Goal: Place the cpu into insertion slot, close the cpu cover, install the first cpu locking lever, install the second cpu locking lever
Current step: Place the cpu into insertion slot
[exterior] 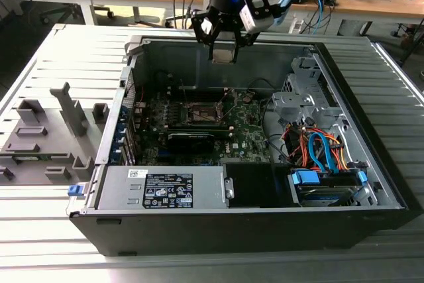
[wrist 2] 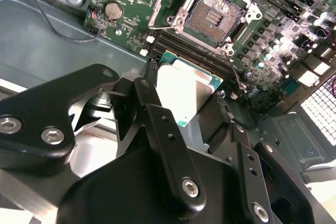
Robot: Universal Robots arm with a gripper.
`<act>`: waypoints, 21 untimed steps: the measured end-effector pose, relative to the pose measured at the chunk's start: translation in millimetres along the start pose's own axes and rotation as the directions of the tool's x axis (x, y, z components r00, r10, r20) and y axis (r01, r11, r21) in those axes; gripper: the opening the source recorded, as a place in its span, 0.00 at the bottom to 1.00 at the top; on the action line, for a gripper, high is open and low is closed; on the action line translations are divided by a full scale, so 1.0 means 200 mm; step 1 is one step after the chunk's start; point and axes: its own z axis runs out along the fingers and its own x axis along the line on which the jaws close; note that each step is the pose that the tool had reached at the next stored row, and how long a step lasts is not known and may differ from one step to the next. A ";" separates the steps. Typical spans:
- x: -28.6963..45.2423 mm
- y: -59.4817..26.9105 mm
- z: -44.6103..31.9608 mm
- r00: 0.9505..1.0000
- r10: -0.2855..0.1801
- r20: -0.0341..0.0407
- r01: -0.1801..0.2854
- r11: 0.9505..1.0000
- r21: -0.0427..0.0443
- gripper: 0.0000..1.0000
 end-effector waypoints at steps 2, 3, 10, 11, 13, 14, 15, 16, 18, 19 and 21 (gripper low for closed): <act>0.000 -0.001 0.002 1.000 0.000 0.000 0.000 1.000 0.000 0.54; 0.000 -0.001 0.004 1.000 0.000 0.000 0.000 1.000 0.000 0.54; 0.000 -0.002 0.009 1.000 0.000 0.000 0.000 1.000 0.000 0.54; 0.000 -0.002 0.009 1.000 0.000 0.000 0.000 1.000 0.000 0.54; 0.000 -0.003 0.012 1.000 0.000 0.000 0.000 1.000 0.000 0.54; 0.000 -0.003 0.012 1.000 0.000 0.000 0.000 1.000 0.000 0.54; 0.000 -0.003 0.013 1.000 0.000 0.000 0.000 1.000 0.000 0.54; 0.000 -0.003 0.014 1.000 0.000 0.000 0.000 1.000 0.000 0.54; 0.000 -0.003 0.015 1.000 0.000 0.000 0.000 1.000 0.000 0.54; 0.000 -0.004 0.016 1.000 0.000 0.000 0.000 1.000 0.000 0.54; 0.000 -0.004 0.018 1.000 0.000 0.000 0.000 1.000 0.000 0.54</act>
